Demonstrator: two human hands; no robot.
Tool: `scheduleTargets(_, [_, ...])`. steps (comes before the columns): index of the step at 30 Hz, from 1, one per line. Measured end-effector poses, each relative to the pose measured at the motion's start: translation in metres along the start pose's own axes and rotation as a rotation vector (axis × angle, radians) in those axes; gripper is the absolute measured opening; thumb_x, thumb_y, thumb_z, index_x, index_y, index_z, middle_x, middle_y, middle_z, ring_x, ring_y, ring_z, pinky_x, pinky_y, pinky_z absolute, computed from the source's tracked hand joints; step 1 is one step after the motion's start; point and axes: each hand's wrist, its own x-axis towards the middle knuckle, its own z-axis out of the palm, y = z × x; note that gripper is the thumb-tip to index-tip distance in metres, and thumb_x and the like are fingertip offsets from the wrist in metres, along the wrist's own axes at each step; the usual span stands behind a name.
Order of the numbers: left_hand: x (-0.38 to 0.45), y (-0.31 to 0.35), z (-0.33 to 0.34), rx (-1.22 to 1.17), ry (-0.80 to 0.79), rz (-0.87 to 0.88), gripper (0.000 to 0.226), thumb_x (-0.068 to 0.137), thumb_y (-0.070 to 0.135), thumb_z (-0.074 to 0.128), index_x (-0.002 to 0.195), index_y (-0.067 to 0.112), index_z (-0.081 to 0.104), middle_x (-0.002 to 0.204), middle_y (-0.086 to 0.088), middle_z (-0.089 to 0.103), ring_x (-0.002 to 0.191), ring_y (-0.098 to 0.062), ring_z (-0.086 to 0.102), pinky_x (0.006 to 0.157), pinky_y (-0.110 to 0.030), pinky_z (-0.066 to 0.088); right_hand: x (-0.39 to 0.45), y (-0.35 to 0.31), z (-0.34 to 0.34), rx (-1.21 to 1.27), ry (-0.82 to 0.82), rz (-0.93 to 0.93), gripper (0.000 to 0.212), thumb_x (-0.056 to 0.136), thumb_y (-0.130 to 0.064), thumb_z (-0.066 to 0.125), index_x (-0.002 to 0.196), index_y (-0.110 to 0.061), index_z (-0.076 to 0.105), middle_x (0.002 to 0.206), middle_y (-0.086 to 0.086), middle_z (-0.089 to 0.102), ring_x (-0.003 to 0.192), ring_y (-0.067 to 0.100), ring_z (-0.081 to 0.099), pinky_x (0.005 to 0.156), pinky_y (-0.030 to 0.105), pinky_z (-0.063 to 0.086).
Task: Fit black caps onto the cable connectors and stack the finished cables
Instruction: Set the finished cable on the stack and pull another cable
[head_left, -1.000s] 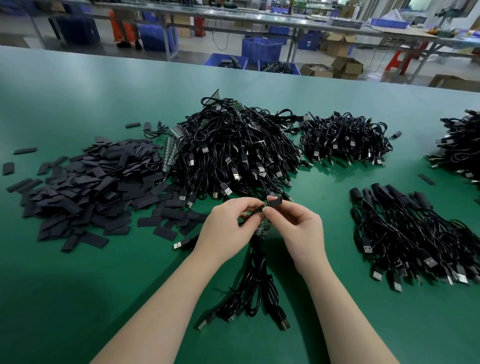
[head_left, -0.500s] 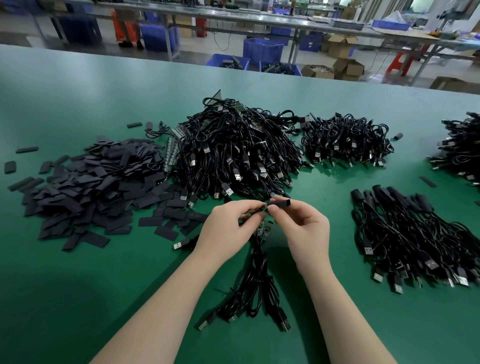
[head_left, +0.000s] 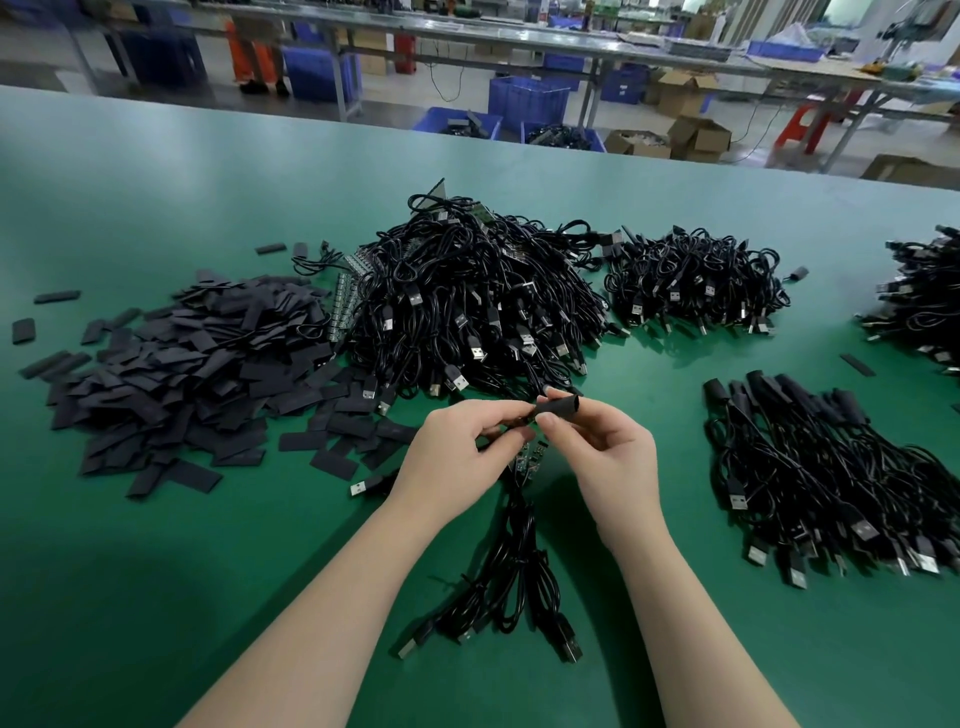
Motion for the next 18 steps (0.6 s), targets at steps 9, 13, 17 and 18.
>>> scheduleTargets(9, [-0.0003,0.0002,0.0007,-0.012,-0.012,0.014,0.028,0.089,0.028,0.068,0.113,0.041,0.07,0.104,0.021,0.07,0.099,-0.001,0.064,0.086,-0.034,0.055,0.0013,-0.0031,-0.0023,-0.039,0.003,-0.001,0.027,0.082,-0.006,0.077,0.081,-0.033,0.079,0.086,-0.012,0.077,0.076,0.002,0.067,0.071,0.013,0.052])
scheduleTargets(13, [-0.0015,0.0028,-0.0013,-0.016,-0.006,0.029,0.026,0.087,0.034,0.067,0.11,0.046,0.068,0.102,0.025,0.069,0.096,0.002,0.064,0.084,-0.031,0.055,0.0014,-0.0022,-0.0037,-0.091,-0.009,0.018,0.024,0.081,-0.015,0.079,0.085,-0.039,0.079,0.096,0.011,0.071,0.076,0.013,0.059,0.073,0.02,0.051])
scheduleTargets(17, [-0.0031,0.0083,0.0004,0.01,0.025,-0.022,0.032,0.083,0.047,0.066,0.113,0.052,0.062,0.101,0.025,0.069,0.096,0.009,0.063,0.086,-0.029,0.055,0.0023,-0.001,-0.0067,-0.114,-0.045,0.073,0.018,0.082,-0.021,0.08,0.089,-0.038,0.079,0.099,0.013,0.072,0.081,0.017,0.059,0.078,0.03,0.051])
scheduleTargets(18, [-0.0031,0.0088,0.0005,0.008,0.038,-0.039,0.034,0.082,0.048,0.067,0.115,0.05,0.063,0.101,0.024,0.07,0.096,0.01,0.062,0.087,-0.03,0.055,0.0018,-0.0004,-0.006,-0.11,-0.053,0.077,0.018,0.082,-0.02,0.08,0.089,-0.037,0.079,0.097,0.011,0.073,0.082,0.016,0.061,0.078,0.028,0.053])
